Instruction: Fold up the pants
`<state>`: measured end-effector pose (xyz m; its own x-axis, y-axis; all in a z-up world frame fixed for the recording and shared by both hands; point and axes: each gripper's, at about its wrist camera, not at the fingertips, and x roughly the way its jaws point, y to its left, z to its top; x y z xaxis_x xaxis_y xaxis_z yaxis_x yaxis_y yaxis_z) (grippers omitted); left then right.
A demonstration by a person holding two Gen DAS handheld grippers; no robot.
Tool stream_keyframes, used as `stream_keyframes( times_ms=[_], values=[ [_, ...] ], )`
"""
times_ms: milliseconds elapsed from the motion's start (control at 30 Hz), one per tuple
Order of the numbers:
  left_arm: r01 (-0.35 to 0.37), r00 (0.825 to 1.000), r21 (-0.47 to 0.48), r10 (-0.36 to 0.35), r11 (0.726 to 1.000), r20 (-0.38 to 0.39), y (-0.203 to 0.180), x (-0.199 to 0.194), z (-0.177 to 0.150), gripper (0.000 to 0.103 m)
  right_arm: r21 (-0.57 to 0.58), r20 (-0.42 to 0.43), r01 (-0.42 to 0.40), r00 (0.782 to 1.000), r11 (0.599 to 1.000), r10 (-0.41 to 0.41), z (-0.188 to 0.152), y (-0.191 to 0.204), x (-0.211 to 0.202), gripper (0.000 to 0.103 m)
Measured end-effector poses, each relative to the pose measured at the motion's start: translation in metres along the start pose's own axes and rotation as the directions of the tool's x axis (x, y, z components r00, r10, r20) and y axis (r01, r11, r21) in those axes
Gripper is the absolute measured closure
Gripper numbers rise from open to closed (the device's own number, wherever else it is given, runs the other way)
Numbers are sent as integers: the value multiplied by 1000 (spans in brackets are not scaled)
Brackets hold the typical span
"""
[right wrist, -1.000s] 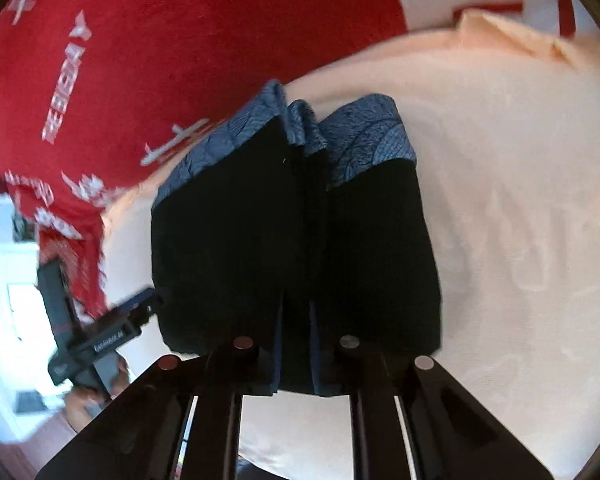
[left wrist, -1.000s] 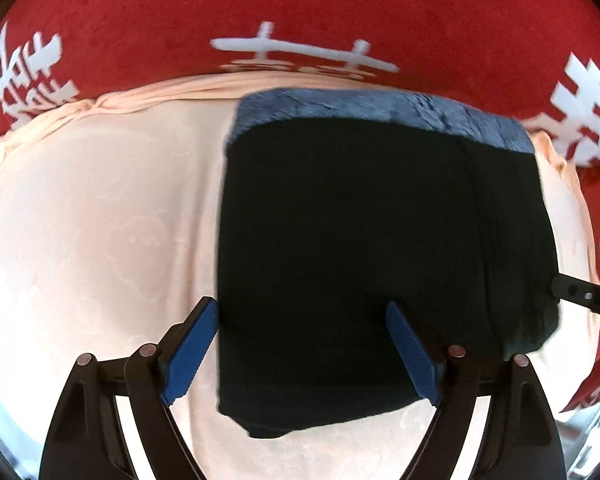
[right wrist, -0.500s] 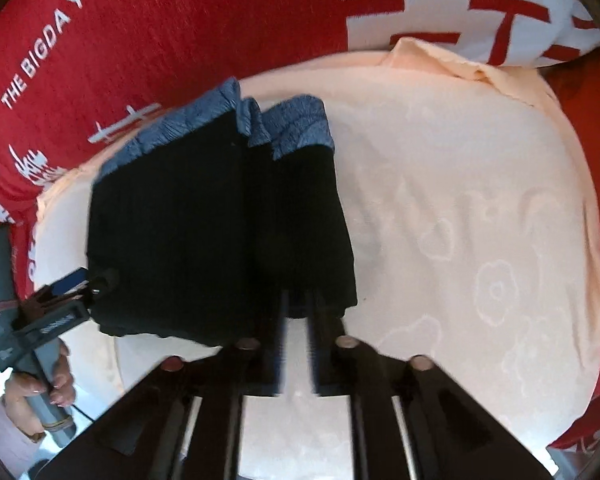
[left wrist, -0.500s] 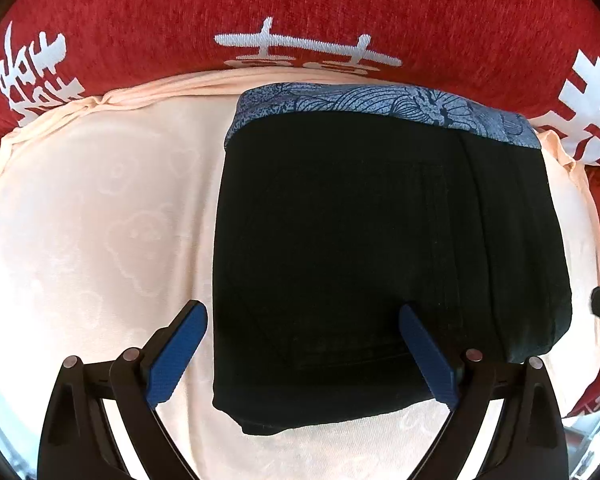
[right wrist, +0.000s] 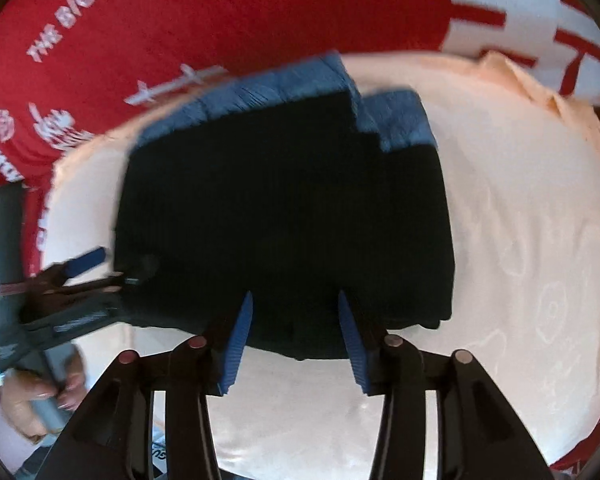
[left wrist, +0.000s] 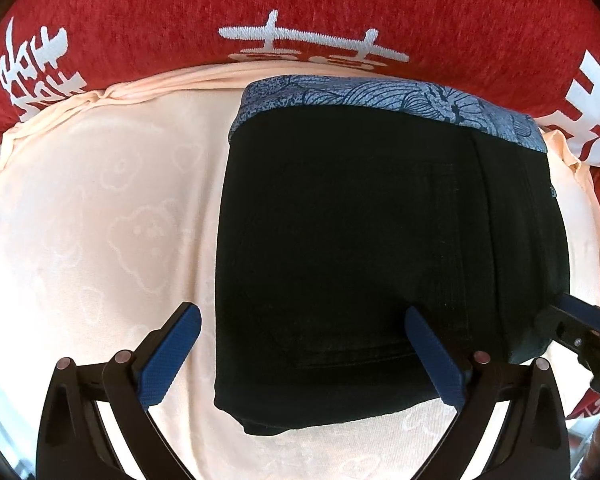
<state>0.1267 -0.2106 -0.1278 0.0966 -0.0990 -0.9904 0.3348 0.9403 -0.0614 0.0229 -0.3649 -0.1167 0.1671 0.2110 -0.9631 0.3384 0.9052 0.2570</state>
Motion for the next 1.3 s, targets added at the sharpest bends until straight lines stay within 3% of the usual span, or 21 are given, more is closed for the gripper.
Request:
stream_keyframes(
  times_ms=[67, 100, 133, 633, 1300],
  values=[
    [8, 1000, -3, -8, 1000, -6, 4, 4, 2, 1, 20, 16, -5, 1000, 1000, 5, 0, -5, 0, 42],
    [11, 1000, -6, -11, 1000, -7, 5, 4, 2, 1, 32, 9, 4, 1000, 999, -5, 0, -8, 1, 24],
    [12, 1000, -6, -12, 1000, -9, 5, 5, 3, 1, 47, -12, 10, 1000, 999, -9, 0, -12, 5, 22],
    [1, 1000, 9, -1, 1000, -17, 4, 6, 3, 1, 85, -22, -22, 999, 996, 24, -8, -16, 3, 22],
    [23, 999, 5, -23, 1000, -45, 8, 9, 8, 1, 104, 7, 12, 1000, 994, -13, -4, -32, -10, 22]
  ],
)
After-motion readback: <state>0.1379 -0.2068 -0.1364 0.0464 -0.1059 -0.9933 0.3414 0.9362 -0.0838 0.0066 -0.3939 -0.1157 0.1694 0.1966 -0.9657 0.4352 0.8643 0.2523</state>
